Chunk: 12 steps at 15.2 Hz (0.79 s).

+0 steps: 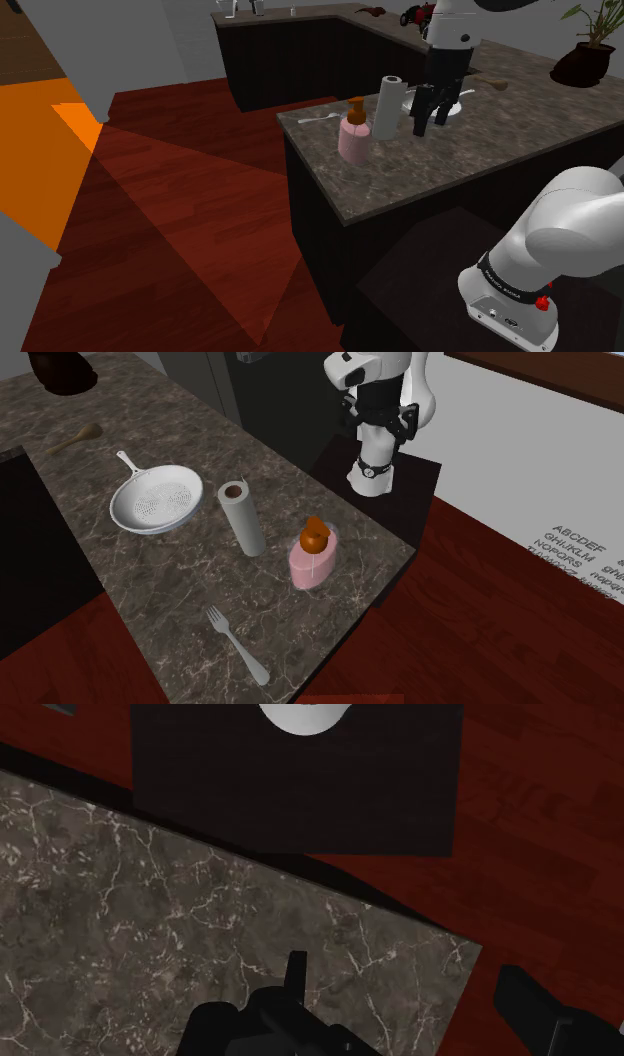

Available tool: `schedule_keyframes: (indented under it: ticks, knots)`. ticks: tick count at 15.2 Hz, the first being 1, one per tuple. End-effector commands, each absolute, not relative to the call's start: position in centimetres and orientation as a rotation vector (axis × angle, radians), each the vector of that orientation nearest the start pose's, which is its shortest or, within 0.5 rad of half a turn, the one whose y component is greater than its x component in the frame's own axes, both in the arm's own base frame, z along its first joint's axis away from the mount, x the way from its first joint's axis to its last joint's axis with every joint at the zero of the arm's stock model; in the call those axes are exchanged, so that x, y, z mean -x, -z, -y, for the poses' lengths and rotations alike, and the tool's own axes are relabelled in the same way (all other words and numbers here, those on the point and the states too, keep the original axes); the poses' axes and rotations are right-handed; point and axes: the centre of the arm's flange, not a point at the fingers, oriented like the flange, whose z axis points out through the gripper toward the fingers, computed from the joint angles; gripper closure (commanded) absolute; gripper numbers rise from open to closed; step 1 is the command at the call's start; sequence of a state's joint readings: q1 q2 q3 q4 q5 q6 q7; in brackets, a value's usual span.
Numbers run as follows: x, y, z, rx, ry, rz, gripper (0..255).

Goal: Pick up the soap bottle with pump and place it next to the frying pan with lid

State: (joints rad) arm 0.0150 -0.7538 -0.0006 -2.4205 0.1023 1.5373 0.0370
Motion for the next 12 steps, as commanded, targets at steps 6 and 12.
schedule_keyframes:
  ticks: [6,12]
  knots:
    - [-35.9,-52.2,-1.0,3.062,-0.126,-0.041,0]
    - [-42.3,-49.4,-0.2,3.092,-0.034,-0.045,0]
